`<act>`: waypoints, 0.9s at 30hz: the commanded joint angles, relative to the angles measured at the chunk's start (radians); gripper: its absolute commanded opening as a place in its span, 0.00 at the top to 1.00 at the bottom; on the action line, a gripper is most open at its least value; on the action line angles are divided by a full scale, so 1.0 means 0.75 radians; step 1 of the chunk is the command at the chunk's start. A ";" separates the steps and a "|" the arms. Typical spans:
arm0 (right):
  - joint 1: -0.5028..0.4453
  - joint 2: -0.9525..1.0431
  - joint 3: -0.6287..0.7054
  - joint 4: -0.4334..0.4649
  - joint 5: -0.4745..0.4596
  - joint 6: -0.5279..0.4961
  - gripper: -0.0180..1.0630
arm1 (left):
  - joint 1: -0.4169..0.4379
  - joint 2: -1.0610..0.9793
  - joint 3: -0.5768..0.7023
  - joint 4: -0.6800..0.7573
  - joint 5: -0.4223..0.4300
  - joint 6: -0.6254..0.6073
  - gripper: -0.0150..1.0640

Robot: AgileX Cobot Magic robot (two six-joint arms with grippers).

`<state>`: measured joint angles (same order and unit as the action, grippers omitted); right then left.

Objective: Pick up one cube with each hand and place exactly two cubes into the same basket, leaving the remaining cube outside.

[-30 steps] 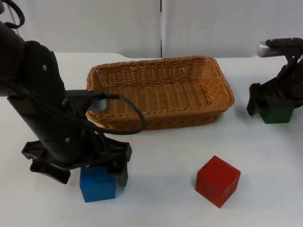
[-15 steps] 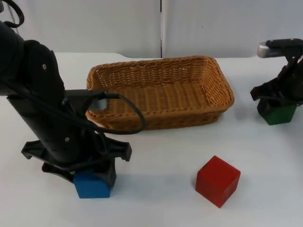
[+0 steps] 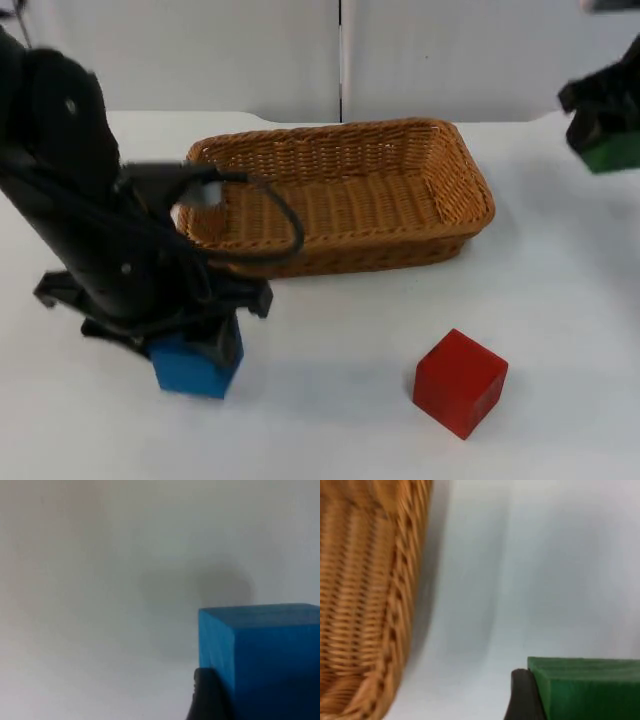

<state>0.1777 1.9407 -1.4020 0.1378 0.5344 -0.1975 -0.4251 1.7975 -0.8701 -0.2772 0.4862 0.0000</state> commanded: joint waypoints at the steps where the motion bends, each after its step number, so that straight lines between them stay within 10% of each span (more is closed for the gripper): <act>1: 0.007 -0.118 -0.004 -0.006 0.033 -0.003 0.98 | -0.006 -0.138 -0.003 0.011 0.007 0.009 0.99; 27: 0.007 -0.376 -0.004 -0.001 0.078 -0.003 0.98 | -0.006 -0.559 -0.003 0.043 -0.003 0.039 0.99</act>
<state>0.1777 1.6712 -1.4020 0.1359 0.5879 -0.1975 -0.4251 1.3851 -0.8701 -0.2526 0.4931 0.0261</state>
